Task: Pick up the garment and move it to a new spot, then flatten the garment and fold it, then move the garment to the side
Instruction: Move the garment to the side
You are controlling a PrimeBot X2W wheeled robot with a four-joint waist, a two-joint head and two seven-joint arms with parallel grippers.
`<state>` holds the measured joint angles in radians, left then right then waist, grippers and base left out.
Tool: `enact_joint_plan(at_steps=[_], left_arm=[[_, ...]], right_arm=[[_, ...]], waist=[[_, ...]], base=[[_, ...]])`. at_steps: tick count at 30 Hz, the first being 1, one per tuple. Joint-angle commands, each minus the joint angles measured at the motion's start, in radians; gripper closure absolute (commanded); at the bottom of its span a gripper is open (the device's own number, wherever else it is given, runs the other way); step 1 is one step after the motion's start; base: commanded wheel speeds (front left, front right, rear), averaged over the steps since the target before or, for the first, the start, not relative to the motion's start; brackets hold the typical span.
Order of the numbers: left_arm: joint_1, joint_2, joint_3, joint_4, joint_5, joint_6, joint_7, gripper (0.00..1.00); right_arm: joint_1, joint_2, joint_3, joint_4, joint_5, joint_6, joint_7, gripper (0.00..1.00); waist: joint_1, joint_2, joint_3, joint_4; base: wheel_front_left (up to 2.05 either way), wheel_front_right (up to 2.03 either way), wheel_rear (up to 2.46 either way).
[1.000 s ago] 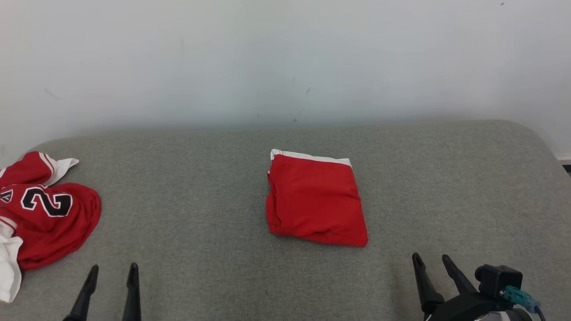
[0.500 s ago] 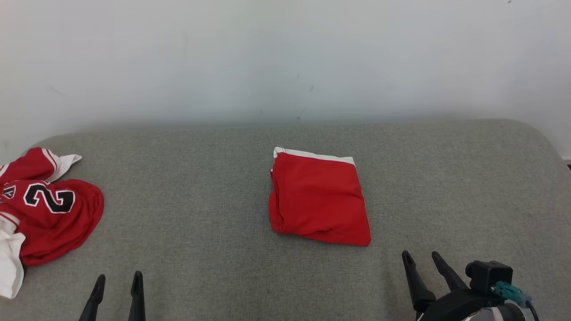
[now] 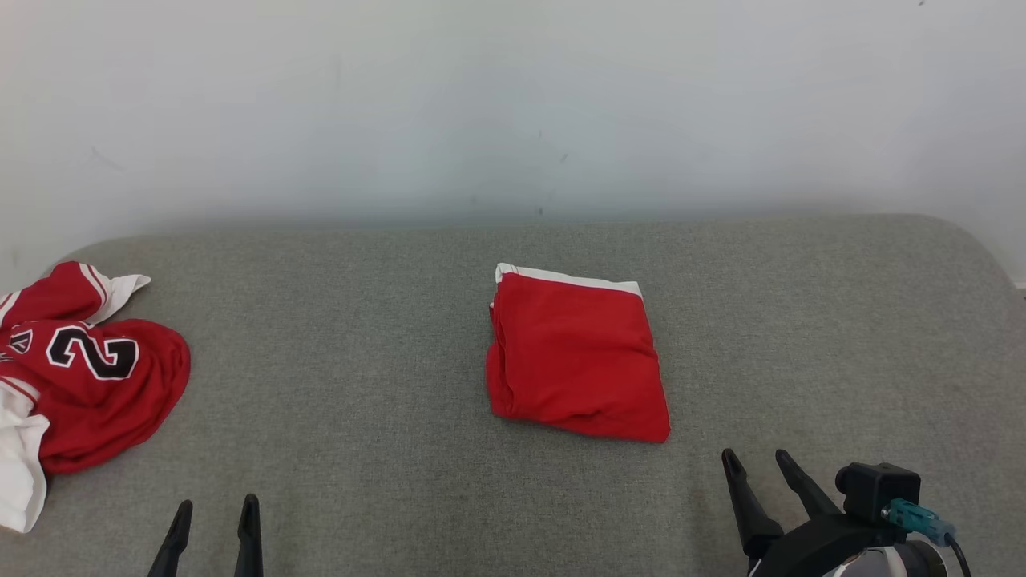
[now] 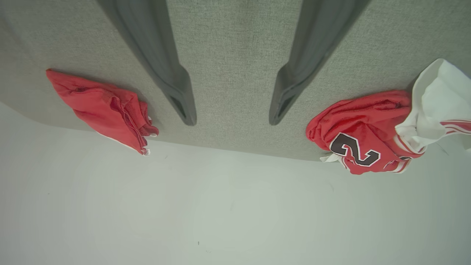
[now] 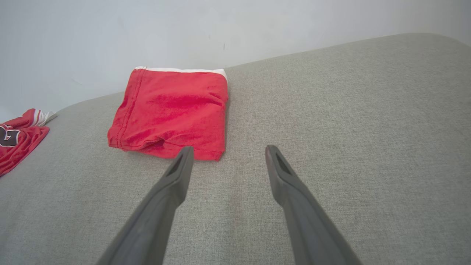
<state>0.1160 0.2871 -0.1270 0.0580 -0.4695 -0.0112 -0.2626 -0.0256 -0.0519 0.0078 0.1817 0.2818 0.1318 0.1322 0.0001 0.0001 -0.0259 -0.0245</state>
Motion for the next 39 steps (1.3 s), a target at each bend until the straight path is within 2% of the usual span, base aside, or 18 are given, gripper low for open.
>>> enact_joint_plan(at_steps=[1,5,8,14,18,23,29,32,39], left_arm=[[0.009,-0.002,0.003,0.001,0.007,0.002,-0.003,0.00],[0.013,-0.002,0.001,-0.003,0.003,0.007,-0.002,0.00],[0.018,0.003,0.000,-0.013,0.002,0.012,0.007,0.00],[0.003,0.019,-0.005,-0.048,0.010,0.015,0.024,0.00],[-0.035,0.022,-0.019,-0.065,0.019,0.009,0.031,0.00],[-0.090,0.019,-0.052,-0.058,0.025,-0.006,0.062,0.00],[-0.139,0.021,-0.066,-0.062,0.032,-0.011,0.062,0.00],[-0.160,0.017,-0.072,-0.054,0.034,-0.011,0.057,0.00],[-0.167,0.017,-0.075,-0.039,0.028,-0.013,0.049,0.00]], right_arm=[[-0.004,0.001,-0.004,-0.002,-0.007,-0.002,0.001,0.00],[-0.009,0.001,-0.020,-0.011,-0.020,-0.002,0.008,0.00],[-0.047,0.002,-0.046,-0.024,-0.040,-0.002,0.059,0.00],[-0.216,0.002,-0.120,-0.029,-0.068,-0.002,0.317,0.00],[-0.361,0.002,-0.177,0.027,-0.103,-0.002,0.496,0.00],[-0.515,0.002,-0.207,0.126,-0.162,-0.002,0.625,0.00],[-0.595,0.001,-0.268,0.216,-0.233,-0.002,0.697,0.00],[-0.612,0.002,-0.276,0.272,-0.229,-0.002,0.709,0.00],[-0.609,0.003,-0.265,0.355,-0.246,-0.002,0.719,0.00]], waist=[[-0.0001,-0.0001,0.001,0.001],[-0.0001,-0.0001,0.005,0.004],[-0.0001,-0.0001,0.015,0.008],[-0.0001,-0.0001,0.075,0.044],[-0.0001,-0.0001,0.135,0.091],[-0.0001,-0.0001,0.216,0.160],[-0.0001,-0.0001,0.265,0.212],[-0.0001,-0.0001,0.279,0.233],[-0.0001,-0.0001,0.293,0.228]], base=[[0.00,0.00,0.00],[0.00,0.00,0.00],[0.00,0.00,0.00],[0.00,0.00,0.00],[0.00,0.00,0.00],[0.00,0.00,0.00],[0.00,0.00,0.00],[0.00,0.00,0.00],[0.00,0.00,0.00]])
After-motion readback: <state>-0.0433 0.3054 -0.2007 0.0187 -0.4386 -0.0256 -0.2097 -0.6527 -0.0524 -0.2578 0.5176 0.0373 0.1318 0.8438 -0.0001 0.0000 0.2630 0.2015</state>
